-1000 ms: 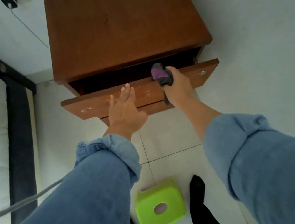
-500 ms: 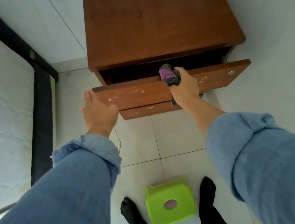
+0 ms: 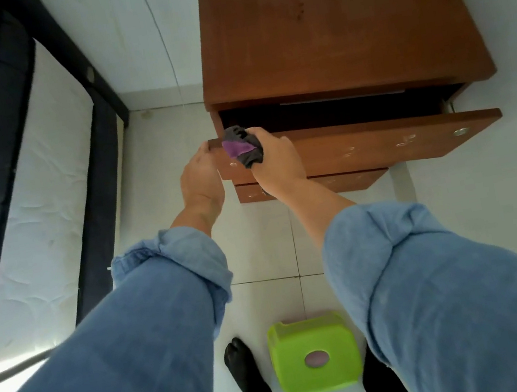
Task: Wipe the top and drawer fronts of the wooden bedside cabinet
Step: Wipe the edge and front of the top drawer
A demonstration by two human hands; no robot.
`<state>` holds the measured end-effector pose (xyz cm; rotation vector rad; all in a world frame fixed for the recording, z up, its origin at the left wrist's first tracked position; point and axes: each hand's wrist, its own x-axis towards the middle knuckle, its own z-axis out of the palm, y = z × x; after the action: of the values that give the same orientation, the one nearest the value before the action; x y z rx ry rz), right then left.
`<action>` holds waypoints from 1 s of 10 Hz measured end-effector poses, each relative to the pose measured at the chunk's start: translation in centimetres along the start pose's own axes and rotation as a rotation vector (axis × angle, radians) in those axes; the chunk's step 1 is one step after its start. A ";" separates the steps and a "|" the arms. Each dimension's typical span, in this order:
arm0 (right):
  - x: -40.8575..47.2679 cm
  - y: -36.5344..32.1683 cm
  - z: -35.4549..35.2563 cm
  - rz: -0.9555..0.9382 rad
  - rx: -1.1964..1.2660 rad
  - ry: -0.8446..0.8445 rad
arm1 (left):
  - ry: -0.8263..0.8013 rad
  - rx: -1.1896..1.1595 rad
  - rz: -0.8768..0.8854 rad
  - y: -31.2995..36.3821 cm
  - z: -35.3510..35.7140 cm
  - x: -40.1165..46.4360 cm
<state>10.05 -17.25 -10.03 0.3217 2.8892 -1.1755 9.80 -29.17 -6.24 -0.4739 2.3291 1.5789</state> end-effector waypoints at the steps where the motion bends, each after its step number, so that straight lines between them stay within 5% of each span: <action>1: 0.5 -0.7 1.4 -0.032 -0.022 -0.004 | -0.033 0.006 0.057 -0.3 -0.4 0.5; 5: 3.4 -0.5 1.8 -0.078 -0.059 0.125 | 0.017 -0.050 0.115 0.1 1.1 3.7; 6: 3.6 0.4 1.2 -0.223 -0.129 0.134 | 0.042 -0.124 0.119 -0.6 1.7 5.0; 8: 6.7 4.1 1.3 -0.914 -0.501 0.376 | 0.281 -0.549 0.016 -0.4 2.8 7.9; 9: 8.9 6.1 2.1 -1.034 -0.675 0.411 | 0.312 -0.726 0.064 -1.1 3.3 10.2; 10: 10.0 7.5 3.4 -1.082 -0.715 0.535 | 0.362 -0.641 0.199 -2.1 4.1 11.8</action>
<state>1.47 -12.53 -18.45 -1.2210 3.7166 0.1720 0.24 -27.36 -14.29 -0.7329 2.1028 2.5297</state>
